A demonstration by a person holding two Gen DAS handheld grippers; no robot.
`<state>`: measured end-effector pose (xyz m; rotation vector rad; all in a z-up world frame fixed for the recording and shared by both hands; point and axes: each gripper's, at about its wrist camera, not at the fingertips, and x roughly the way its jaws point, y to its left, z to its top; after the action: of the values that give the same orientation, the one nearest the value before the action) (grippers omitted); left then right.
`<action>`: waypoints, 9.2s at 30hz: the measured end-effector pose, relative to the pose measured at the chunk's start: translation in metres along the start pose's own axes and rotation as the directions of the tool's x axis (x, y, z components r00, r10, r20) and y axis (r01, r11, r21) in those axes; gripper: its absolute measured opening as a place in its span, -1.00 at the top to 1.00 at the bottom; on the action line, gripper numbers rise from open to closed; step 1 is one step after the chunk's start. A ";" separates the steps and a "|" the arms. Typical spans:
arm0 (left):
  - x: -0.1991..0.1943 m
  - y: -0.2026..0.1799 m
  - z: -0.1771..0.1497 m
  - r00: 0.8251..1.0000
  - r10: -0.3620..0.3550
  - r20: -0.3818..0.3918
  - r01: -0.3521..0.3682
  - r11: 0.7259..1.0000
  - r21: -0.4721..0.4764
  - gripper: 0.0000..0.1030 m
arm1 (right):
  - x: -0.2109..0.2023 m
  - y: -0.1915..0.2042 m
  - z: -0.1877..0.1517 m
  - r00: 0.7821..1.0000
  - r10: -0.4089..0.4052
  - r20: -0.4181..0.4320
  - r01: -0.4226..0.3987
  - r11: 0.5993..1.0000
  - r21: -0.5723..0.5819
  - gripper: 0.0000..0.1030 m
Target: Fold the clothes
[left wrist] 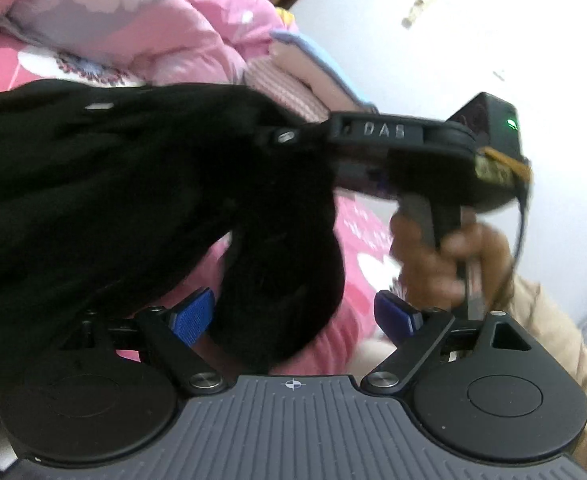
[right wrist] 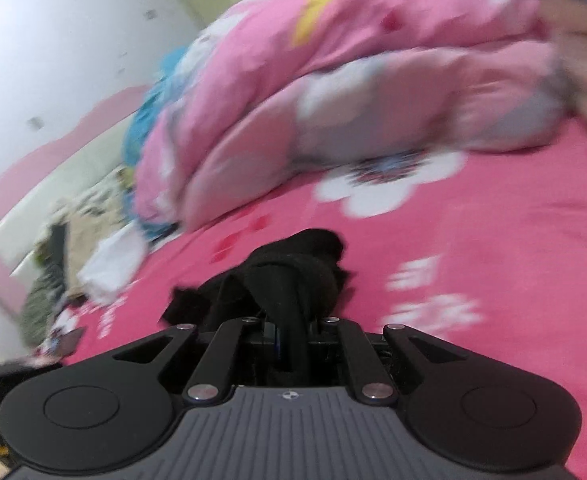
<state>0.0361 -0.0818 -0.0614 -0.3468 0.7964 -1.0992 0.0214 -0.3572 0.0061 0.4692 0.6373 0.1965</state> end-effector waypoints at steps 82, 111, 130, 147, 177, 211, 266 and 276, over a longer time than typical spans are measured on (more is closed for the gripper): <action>-0.092 0.075 0.055 0.842 0.446 0.304 -0.499 0.858 0.121 -0.47 | 0.022 -0.020 -0.062 0.982 -0.137 -0.131 0.152 0.982 0.109 0.63; -0.122 0.172 0.120 0.692 0.648 0.317 -0.682 0.732 -0.008 -0.45 | 0.221 0.200 -0.025 0.987 -0.062 -0.148 -0.127 0.263 -0.956 0.15; -0.108 0.186 0.121 0.660 0.713 0.235 -0.740 0.672 0.038 -0.49 | 0.270 0.164 0.095 0.996 -0.024 -0.086 -0.043 0.717 -0.696 0.87; -0.124 0.209 0.126 0.612 0.764 0.201 -0.759 0.640 -0.121 -0.48 | 0.333 0.083 0.128 0.982 -0.086 -0.169 0.076 0.995 -0.068 0.38; -0.183 0.226 0.128 0.462 0.844 0.273 -0.763 0.535 -0.363 -0.48 | 0.312 0.176 0.023 0.963 -0.097 -0.253 -0.064 0.826 -0.560 0.94; -0.123 0.185 0.122 0.694 0.665 0.276 -0.676 0.733 -0.067 -0.65 | 0.087 0.080 0.048 0.982 -0.176 0.065 0.182 0.977 -0.112 -0.45; -0.079 0.203 0.124 0.686 0.709 0.166 -0.712 0.700 -0.050 -0.72 | 0.178 0.089 0.027 0.986 0.074 -0.152 -0.093 0.988 -0.120 0.81; -0.078 0.204 0.123 0.685 0.709 0.167 -0.713 0.700 -0.048 -0.72 | 0.138 0.094 0.055 0.988 -0.128 0.084 0.146 0.953 -0.265 0.82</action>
<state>0.2415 0.0616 -0.0714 -0.0832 0.6688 -0.3237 0.1612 -0.2511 0.0172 0.1657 0.5655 0.1333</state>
